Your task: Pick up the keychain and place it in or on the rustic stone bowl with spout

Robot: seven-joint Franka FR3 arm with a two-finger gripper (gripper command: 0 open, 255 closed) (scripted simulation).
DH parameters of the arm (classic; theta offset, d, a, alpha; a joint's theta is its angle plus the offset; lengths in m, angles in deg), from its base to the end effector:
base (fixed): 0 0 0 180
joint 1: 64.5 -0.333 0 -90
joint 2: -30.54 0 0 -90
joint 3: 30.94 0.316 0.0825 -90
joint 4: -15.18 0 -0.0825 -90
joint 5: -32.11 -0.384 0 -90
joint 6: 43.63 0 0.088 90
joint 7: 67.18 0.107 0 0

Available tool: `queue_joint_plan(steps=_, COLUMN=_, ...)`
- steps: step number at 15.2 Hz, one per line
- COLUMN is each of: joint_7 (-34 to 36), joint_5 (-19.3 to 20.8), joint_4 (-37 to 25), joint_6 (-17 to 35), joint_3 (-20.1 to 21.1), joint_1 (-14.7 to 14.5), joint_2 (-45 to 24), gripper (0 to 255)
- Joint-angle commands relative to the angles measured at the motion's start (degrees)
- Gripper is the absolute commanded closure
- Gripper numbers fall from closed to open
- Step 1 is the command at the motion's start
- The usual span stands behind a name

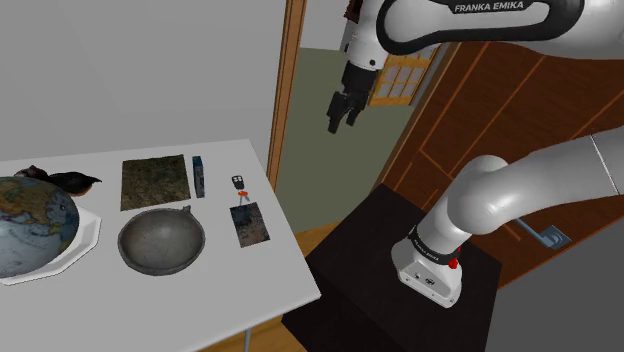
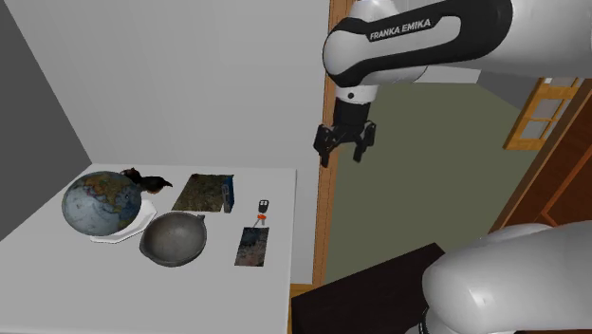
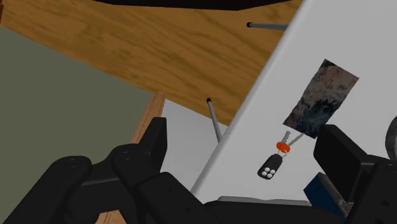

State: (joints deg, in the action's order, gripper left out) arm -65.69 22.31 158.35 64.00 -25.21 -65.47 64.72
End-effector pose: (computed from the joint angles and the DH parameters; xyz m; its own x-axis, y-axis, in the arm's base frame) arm 0.3629 0.0577 0.4840 0.9993 0.0207 -0.0300 0.0174 -0.9944 -0.1045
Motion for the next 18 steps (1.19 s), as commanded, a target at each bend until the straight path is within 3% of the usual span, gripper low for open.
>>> queue_joint_plan(steps=1, joint_7=2.4, joint_5=-0.5, joint_4=0.0, joint_6=3.8, joint_3=1.8, joint_1=-0.2, joint_2=-3.3, gripper=0)
queue_joint_plan(steps=10, joint_7=14.9, joint_5=1.0, joint_4=-3.8, joint_6=19.6, joint_3=9.9, joint_1=-0.4, joint_2=-21.2, gripper=0)
queue_joint_plan(steps=18, joint_7=29.5, joint_5=10.6, joint_4=-13.2, joint_6=29.1, joint_3=13.3, joint_1=-1.3, joint_2=-40.2, gripper=0)
